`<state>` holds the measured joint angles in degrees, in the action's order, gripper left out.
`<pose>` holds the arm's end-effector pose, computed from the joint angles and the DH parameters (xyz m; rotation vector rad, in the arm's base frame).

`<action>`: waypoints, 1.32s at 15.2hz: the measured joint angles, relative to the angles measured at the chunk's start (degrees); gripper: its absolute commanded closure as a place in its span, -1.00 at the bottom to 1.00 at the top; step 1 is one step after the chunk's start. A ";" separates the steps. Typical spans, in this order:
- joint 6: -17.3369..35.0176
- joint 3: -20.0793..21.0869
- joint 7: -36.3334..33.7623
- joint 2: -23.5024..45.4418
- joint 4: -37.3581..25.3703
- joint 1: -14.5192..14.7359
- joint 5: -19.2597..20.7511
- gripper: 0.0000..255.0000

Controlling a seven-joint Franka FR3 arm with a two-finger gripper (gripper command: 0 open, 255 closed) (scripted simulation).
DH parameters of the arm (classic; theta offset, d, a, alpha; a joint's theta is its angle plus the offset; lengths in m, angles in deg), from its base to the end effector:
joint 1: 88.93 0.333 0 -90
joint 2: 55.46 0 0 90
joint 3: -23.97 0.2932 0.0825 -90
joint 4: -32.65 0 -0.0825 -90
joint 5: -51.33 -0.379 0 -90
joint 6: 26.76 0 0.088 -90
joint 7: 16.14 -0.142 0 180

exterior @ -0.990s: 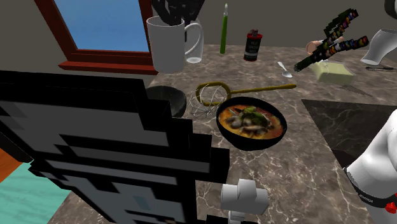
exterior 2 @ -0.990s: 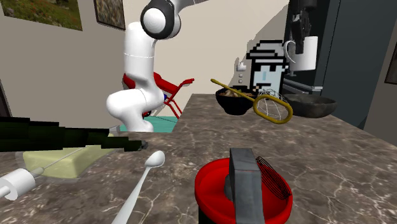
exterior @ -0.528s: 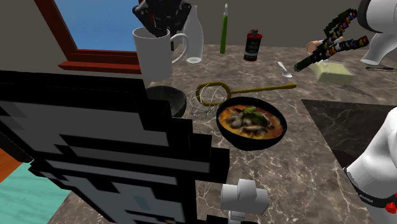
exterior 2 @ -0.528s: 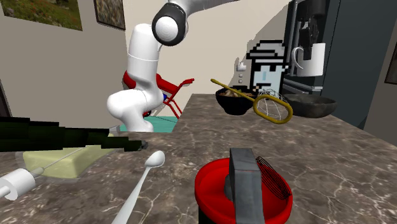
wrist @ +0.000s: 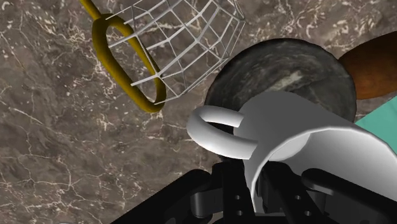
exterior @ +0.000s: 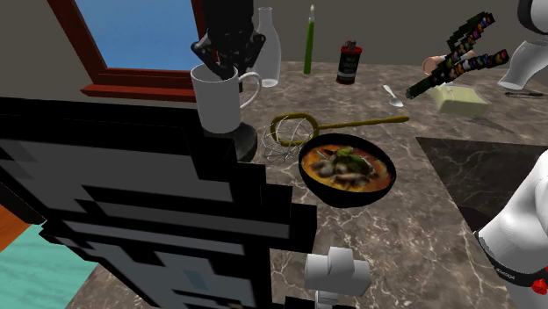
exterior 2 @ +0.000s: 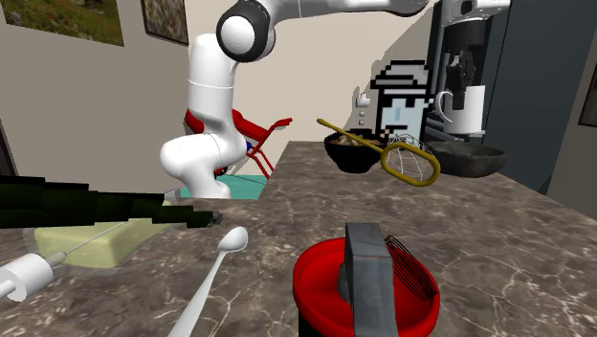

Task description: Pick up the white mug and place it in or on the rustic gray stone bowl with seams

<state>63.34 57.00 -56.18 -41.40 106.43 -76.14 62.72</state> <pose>0.4749 0.3894 0.5762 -3.1321 -0.1168 -0.1588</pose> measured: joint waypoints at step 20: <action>3.04 -0.04 0.02 -1.28 4.07 -0.72 -0.73 -1.00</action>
<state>66.38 56.96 -56.16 -42.68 110.50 -76.86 62.00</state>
